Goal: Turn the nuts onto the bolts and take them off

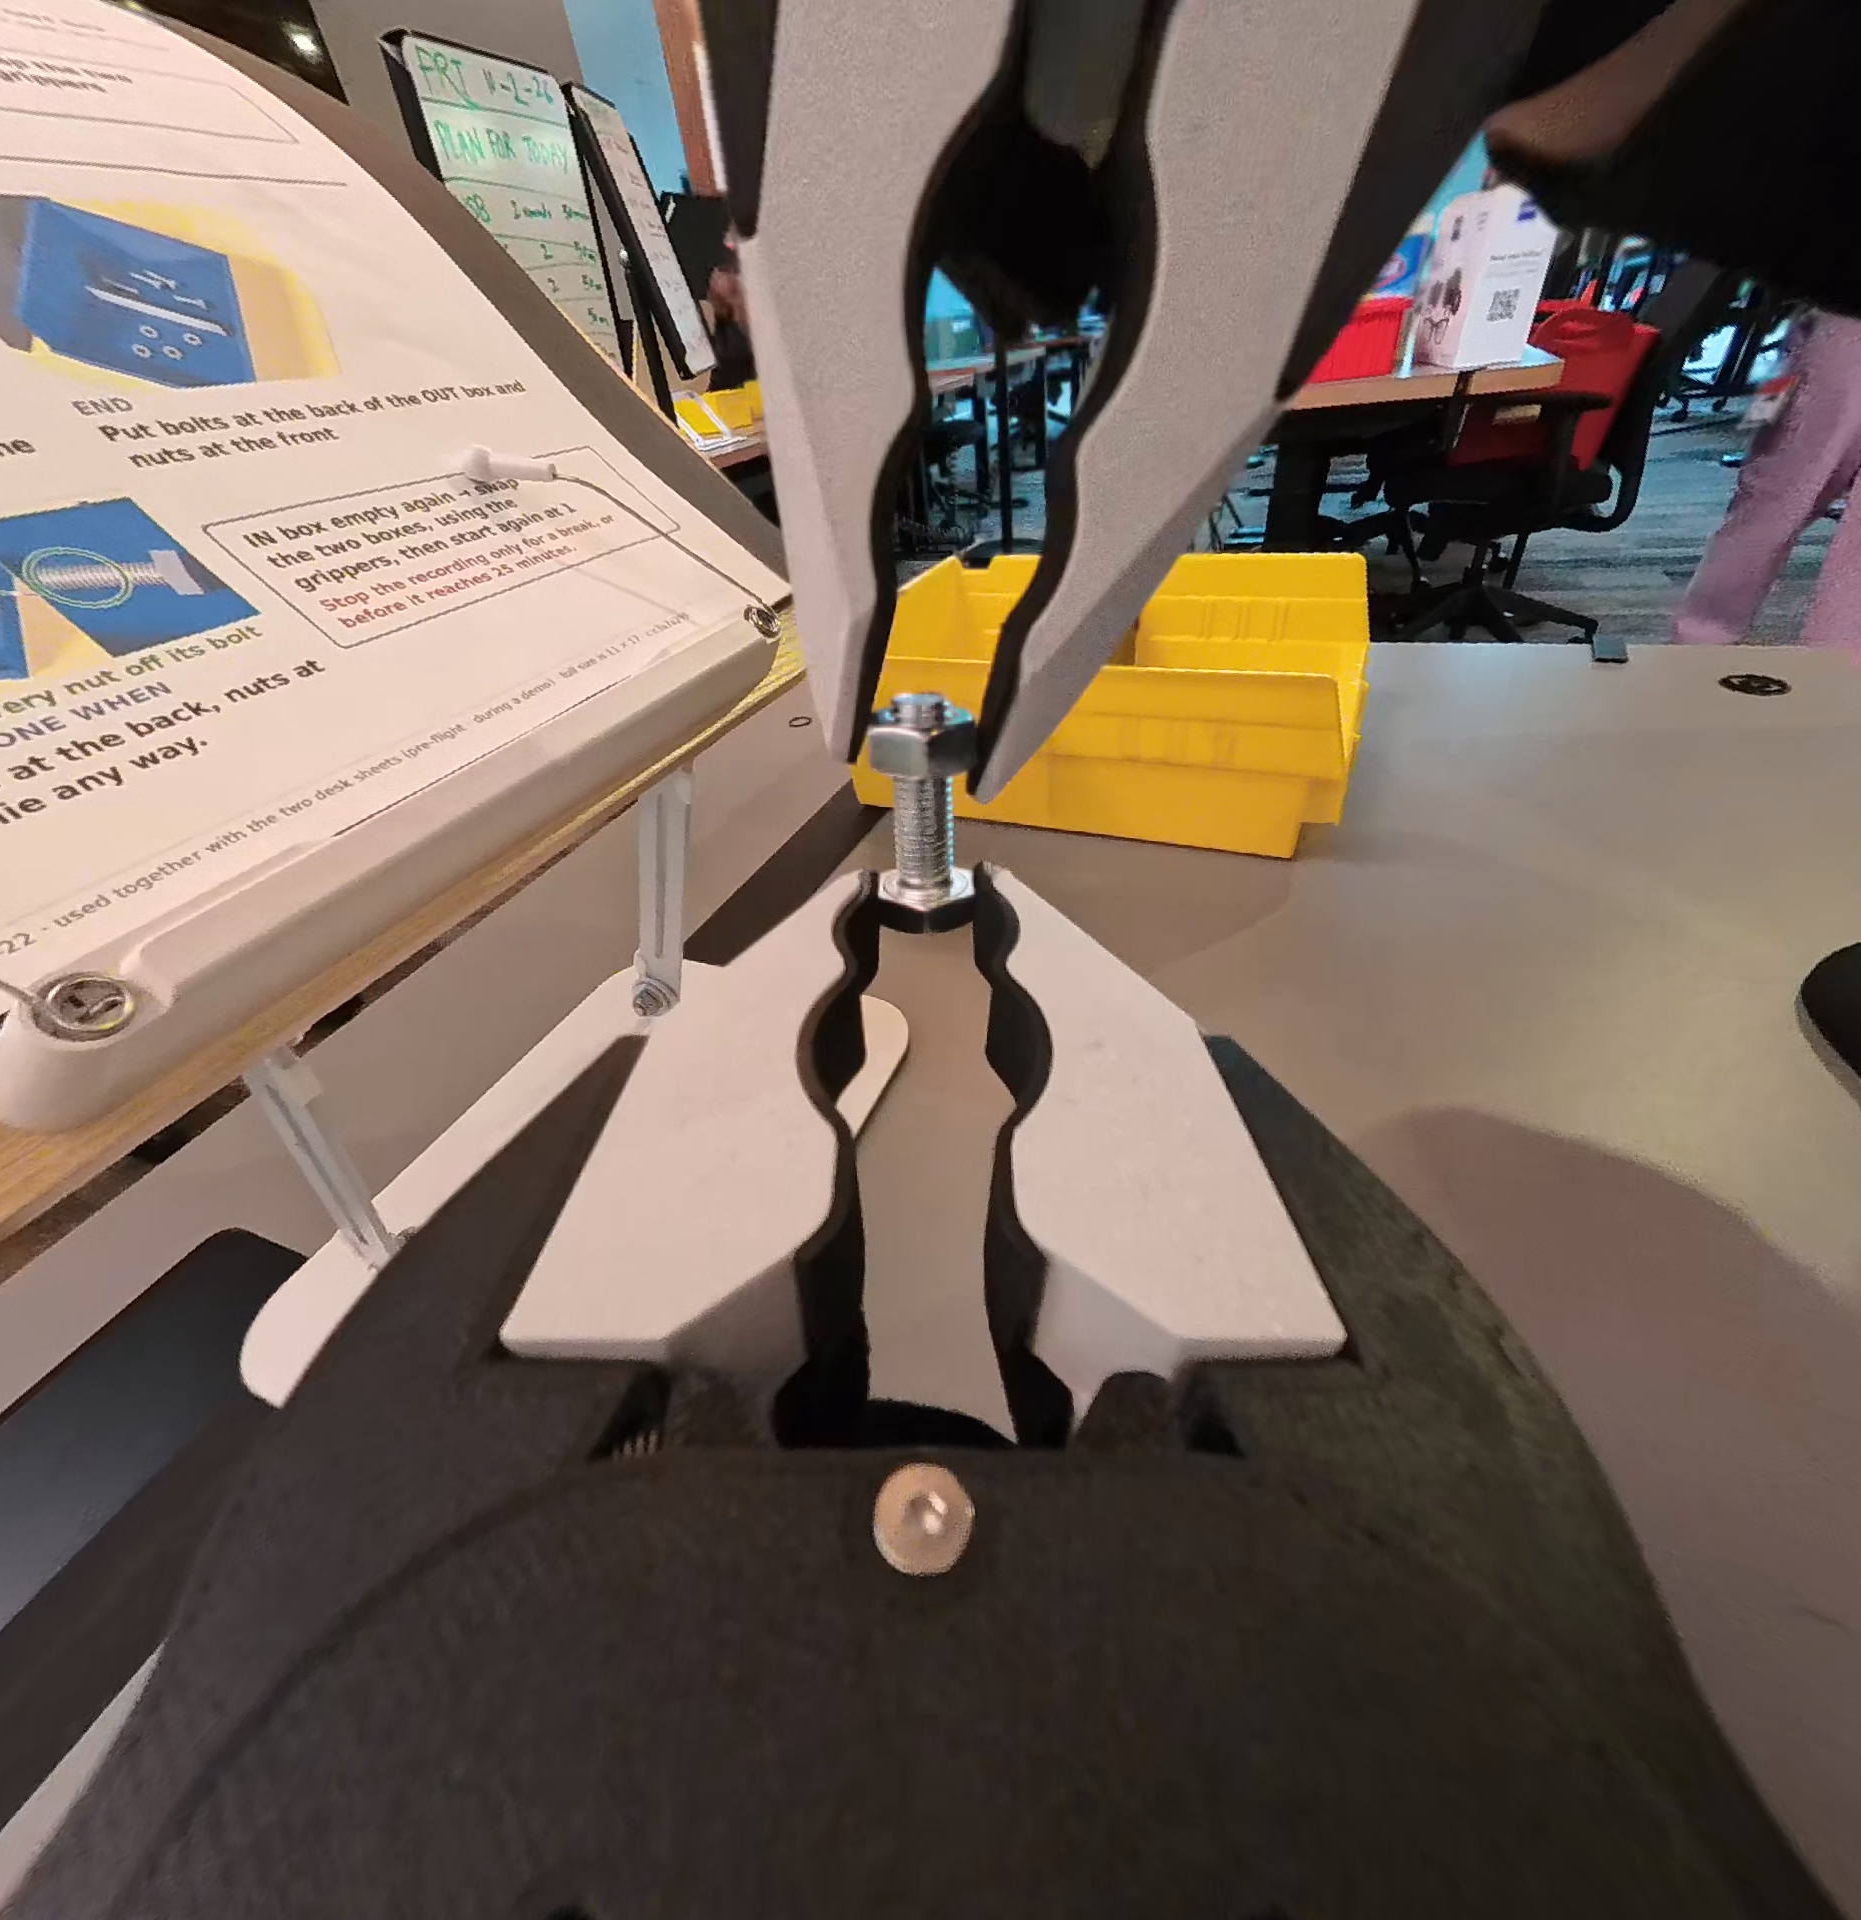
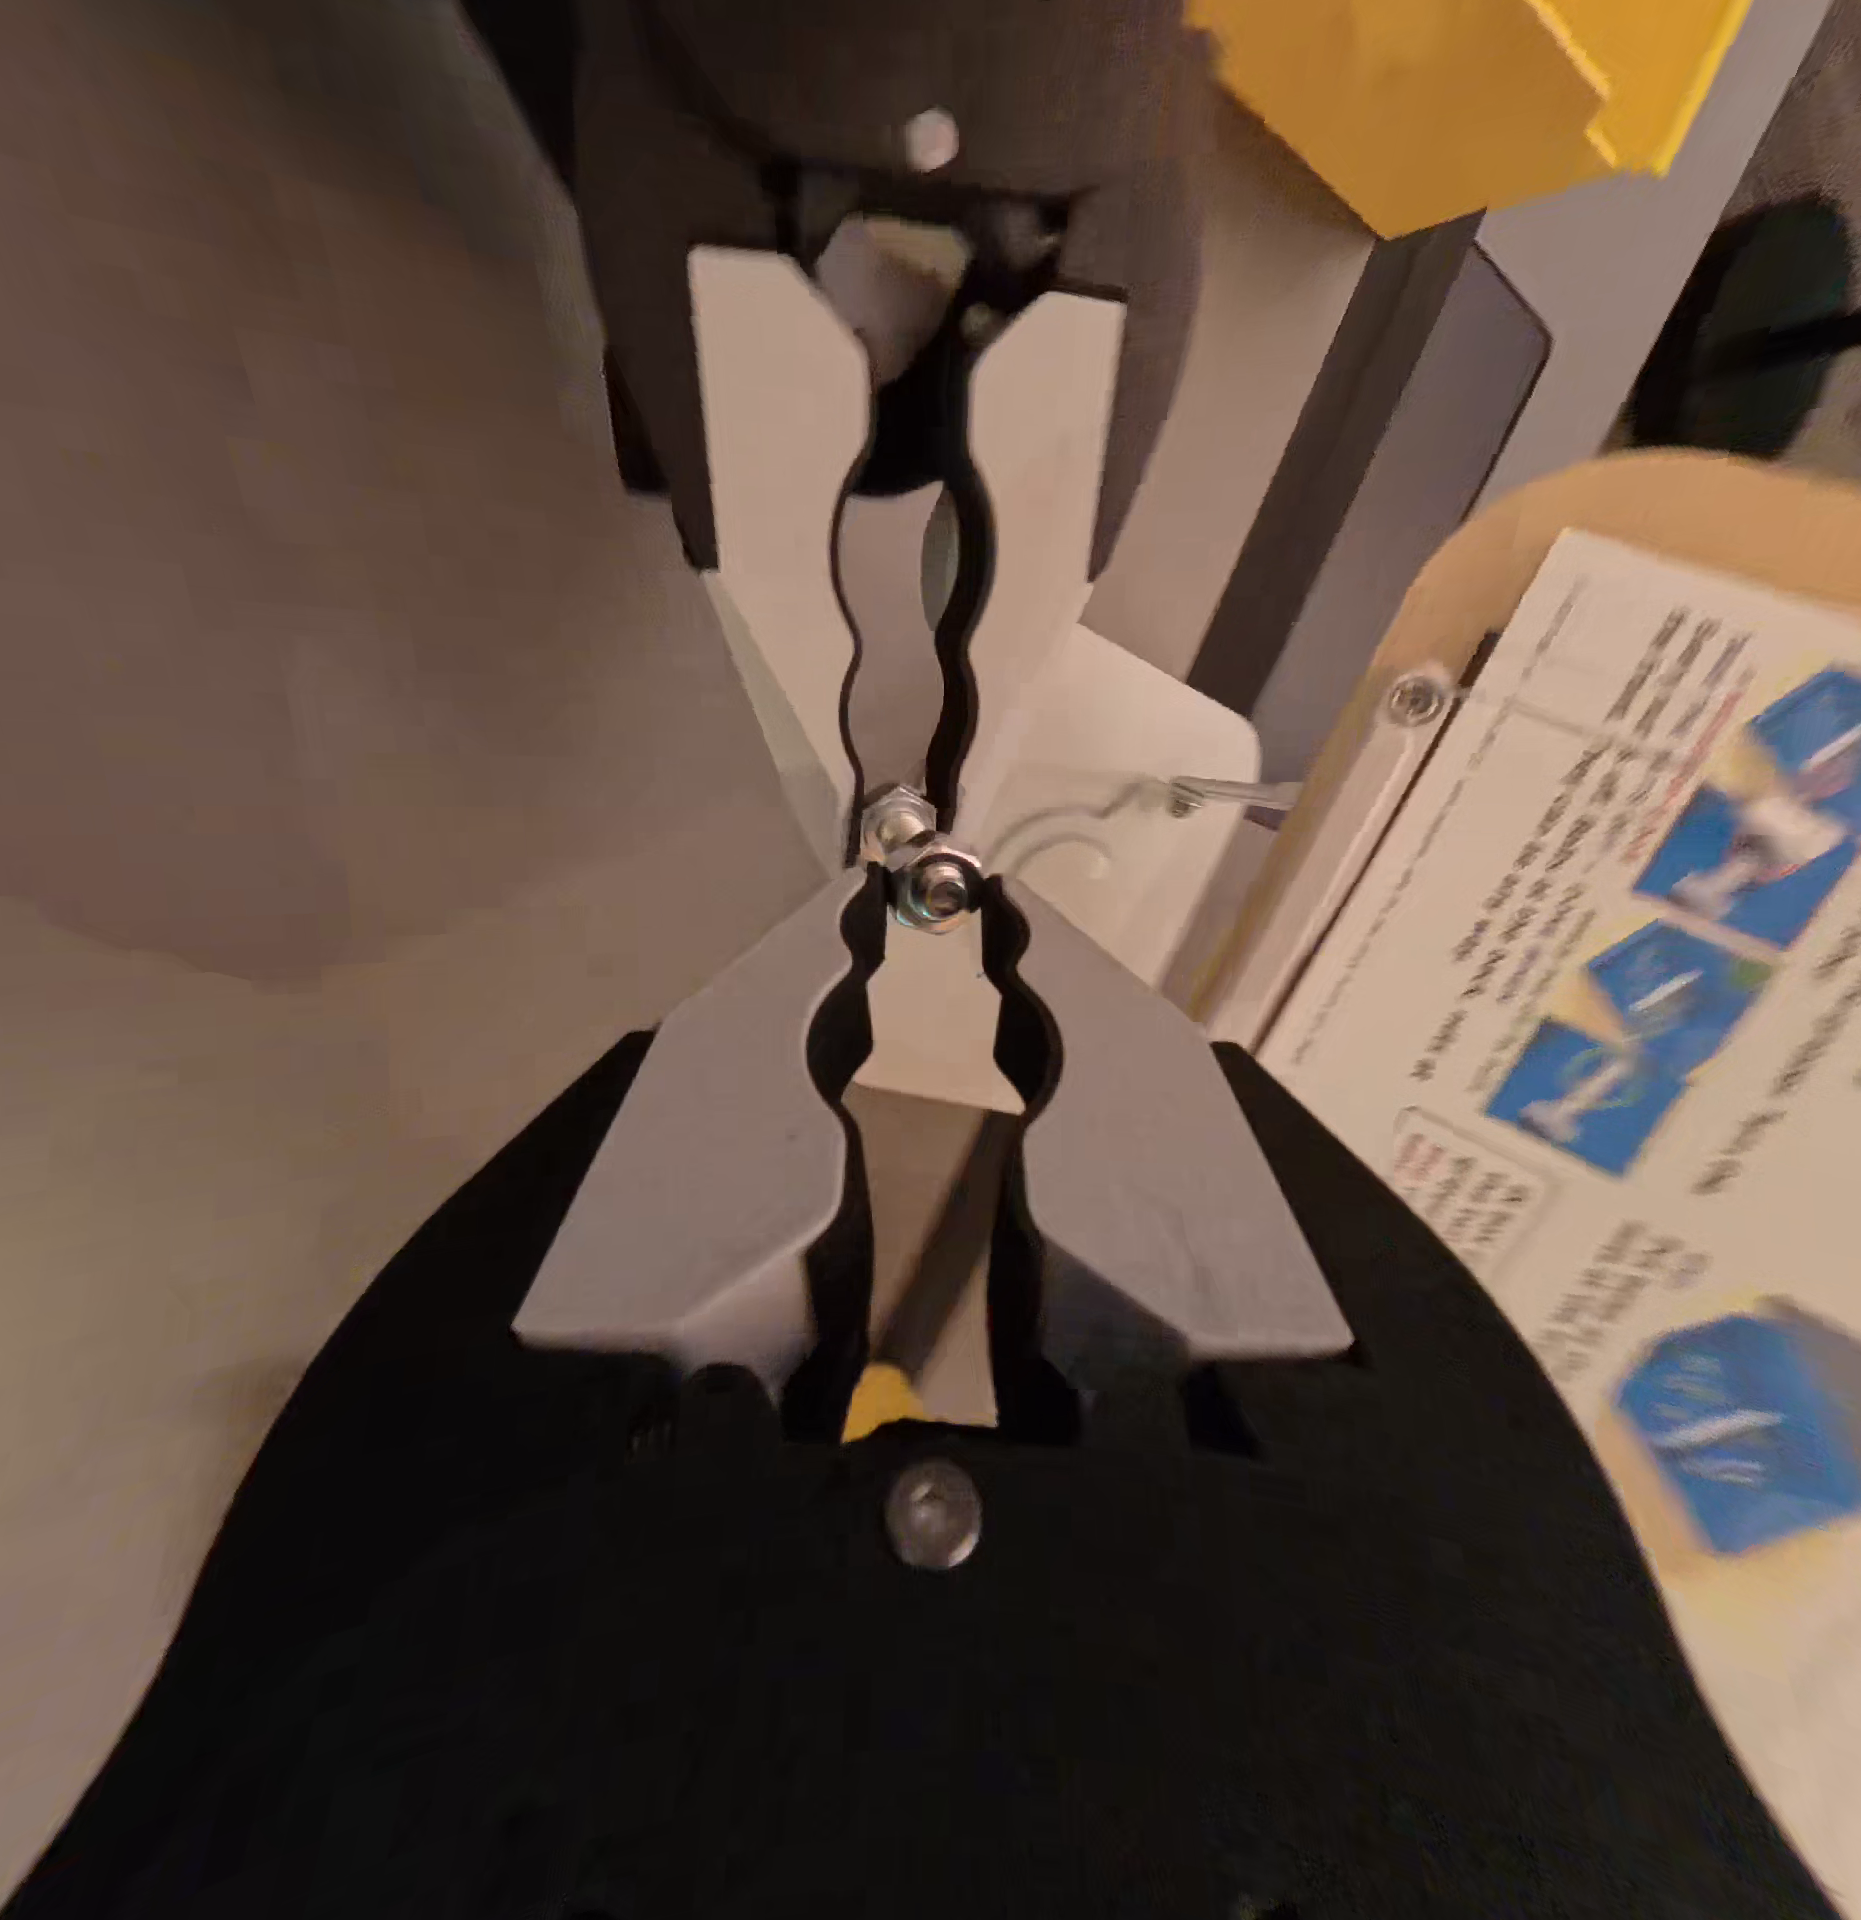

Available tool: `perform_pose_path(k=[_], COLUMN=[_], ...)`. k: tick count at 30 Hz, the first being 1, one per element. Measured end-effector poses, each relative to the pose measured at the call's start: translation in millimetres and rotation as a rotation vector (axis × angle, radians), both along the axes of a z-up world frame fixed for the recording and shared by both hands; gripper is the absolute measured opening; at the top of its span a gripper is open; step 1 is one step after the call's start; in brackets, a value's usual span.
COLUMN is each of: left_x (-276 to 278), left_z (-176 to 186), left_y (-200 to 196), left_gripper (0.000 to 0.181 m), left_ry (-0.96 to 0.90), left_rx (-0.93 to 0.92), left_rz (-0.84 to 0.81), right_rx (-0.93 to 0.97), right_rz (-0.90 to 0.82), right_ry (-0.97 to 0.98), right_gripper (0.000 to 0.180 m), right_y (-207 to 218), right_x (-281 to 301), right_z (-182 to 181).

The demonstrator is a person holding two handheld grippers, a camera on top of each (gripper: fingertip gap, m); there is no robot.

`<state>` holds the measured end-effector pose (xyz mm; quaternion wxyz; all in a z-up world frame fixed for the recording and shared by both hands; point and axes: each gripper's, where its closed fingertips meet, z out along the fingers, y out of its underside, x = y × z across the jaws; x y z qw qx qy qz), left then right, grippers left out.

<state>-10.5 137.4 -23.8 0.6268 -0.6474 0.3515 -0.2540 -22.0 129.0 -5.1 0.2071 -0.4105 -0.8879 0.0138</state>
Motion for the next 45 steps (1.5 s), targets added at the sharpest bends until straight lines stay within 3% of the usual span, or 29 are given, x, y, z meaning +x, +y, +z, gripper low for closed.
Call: perform_pose_path(k=[7, 10, 14, 17, 20, 22, 25, 27, 33, 36, 39, 45], left_x=[0, 1, 3, -2, -7, -8, -8, -8, -6, -4, -2, 0], left_z=[-1, -5, -1, -2, -2, -3, -4, -5, -7, -7, -8, -11], left_y=[1, 1, 0, 3, 6, 8, 9, 10, 10, 9, 8, 8], left_gripper=[0.016, 0.016, 0.016, 0.016, 0.016, 0.016, 0.016, 0.016, 0.016, 0.016, 0.016, 0.016], left_ry=[-0.017, -0.004, -0.025, -0.02, -0.034, -0.028, -0.011, -0.004, 0.016, 0.024, 0.027, 0.034], left_rx=[-0.018, -0.022, -0.017, -0.013, -0.016, -0.014, -0.007, -0.005, 0.001, 0.004, 0.005, -0.005], left_rz=[-0.006, -0.006, -0.011, 0.014, 0.038, 0.051, 0.068, 0.074, 0.081, 0.079, 0.071, 0.06], right_rx=[0.659, 0.777, 0.627, 0.387, 0.161, -0.088, -0.409, -0.498, -0.621, -0.625, -0.582, -0.449], right_rz=[0.374, 0.393, 0.249, 0.02, -0.255, -0.406, -0.543, -0.586, -0.596, -0.574, -0.539, -0.403], right_ry=[-0.158, -0.2, -0.091, 0.023, 0.117, 0.168, 0.259, 0.277, 0.281, 0.277, 0.277, 0.202], right_gripper=[0.015, 0.016, 0.036, 0.043, 0.04, 0.041, 0.04, 0.043, 0.04, 0.028, 0.016, 0.016], right_y=[13, 14, 15, 17, 31, 27, 17, 16, 5, 2, 5, 5], right_x=[0, 1, 1, 6, 15, 17, 11, 9, 0, -3, -4, -1], right_z=[1, -2, 2, 13, 19, 14, 14, 11, 0, -4, -4, -8])
